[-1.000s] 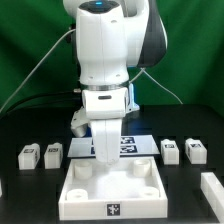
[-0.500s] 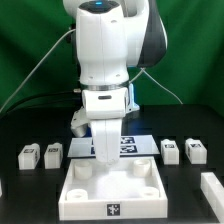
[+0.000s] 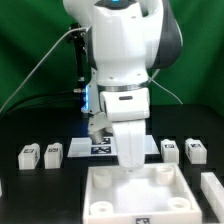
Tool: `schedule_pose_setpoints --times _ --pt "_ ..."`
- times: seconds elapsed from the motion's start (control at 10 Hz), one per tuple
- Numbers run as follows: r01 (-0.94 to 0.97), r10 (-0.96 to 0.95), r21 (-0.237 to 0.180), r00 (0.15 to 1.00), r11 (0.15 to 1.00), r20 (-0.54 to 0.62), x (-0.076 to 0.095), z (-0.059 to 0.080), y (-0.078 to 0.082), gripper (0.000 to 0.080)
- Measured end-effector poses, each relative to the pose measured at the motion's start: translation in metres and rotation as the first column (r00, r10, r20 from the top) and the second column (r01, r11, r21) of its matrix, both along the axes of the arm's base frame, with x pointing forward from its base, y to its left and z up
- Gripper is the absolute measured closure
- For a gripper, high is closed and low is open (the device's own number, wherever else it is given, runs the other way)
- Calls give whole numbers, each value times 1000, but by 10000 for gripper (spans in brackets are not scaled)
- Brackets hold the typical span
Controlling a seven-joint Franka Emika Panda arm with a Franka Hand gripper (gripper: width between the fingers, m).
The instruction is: Assemble one leg
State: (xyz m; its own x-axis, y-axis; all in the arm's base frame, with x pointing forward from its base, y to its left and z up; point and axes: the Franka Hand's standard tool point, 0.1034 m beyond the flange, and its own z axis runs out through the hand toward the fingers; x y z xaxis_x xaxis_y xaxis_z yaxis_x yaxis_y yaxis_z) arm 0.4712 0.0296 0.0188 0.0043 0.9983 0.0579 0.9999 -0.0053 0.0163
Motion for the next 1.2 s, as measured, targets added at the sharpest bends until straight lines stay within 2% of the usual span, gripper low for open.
schedule_pose_setpoints --times 0.2,0.4,1.1,1.2 --pt "45 -45 11 999 999 7 11 -1 20 745" --pt "55 -55 17 998 998 11 16 -2 30 745" --pt "48 -49 23 998 999 42 17 -2 30 745" --pt "51 -52 23 998 998 42 17 -2 30 631"
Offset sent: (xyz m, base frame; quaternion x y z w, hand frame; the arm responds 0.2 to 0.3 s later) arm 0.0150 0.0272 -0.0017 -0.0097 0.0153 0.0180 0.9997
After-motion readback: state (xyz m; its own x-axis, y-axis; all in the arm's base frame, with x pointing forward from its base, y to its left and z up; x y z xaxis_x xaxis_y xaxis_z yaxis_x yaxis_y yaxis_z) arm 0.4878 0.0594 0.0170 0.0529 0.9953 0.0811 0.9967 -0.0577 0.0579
